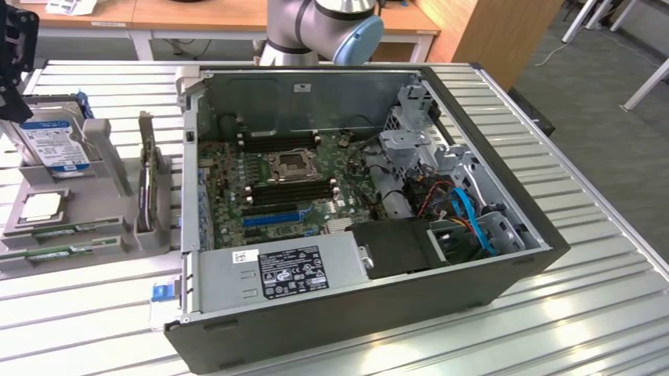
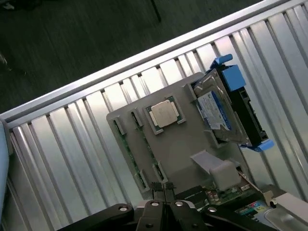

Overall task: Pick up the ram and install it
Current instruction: 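Pick up the ram and move it above insertion slot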

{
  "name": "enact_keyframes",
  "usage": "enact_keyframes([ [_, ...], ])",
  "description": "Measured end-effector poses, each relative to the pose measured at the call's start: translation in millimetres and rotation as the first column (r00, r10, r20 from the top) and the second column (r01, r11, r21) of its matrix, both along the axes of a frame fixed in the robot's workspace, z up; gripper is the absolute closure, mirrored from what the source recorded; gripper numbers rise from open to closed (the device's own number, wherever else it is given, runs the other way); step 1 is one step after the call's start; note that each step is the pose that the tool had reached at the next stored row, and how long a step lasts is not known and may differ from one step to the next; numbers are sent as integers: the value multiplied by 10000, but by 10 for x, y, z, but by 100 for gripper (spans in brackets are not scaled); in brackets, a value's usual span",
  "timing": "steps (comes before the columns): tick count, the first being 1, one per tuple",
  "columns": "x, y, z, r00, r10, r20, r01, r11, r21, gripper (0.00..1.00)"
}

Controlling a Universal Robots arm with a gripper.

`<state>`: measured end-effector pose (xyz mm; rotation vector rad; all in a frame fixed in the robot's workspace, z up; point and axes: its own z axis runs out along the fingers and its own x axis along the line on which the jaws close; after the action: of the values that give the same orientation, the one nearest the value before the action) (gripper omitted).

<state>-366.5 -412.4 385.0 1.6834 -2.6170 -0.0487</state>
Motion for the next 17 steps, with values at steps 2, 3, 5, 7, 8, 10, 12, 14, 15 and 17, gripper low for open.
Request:
enact_keyframes([
  [2, 0, 0, 0, 9995, 306, -1, -306, 9995, 0, 90],
  [3, 0, 0, 0, 9990, 457, 0, -457, 9990, 0, 90],
  [5, 0, 0, 0, 9971, 760, 0, -760, 9971, 0, 90],
  [7, 0, 0, 0, 9942, 1076, 0, -1076, 9942, 0, 90],
  [8, 0, 0, 0, 9925, 1225, 0, -1225, 9925, 0, 90],
  [10, 0, 0, 0, 9890, 1481, 0, -1481, 9890, 0, 90],
  [12, 0, 0, 0, 9886, 1508, -1, -1508, 9886, -1, 90],
  [14, 0, 0, 0, 9885, 1509, -1, -1509, 9885, -1, 90],
  [15, 0, 0, 0, 9885, 1509, 0, -1509, 9885, -1, 90],
  [17, 0, 0, 0, 9874, 1580, 0, -1580, 9874, 0, 90],
])
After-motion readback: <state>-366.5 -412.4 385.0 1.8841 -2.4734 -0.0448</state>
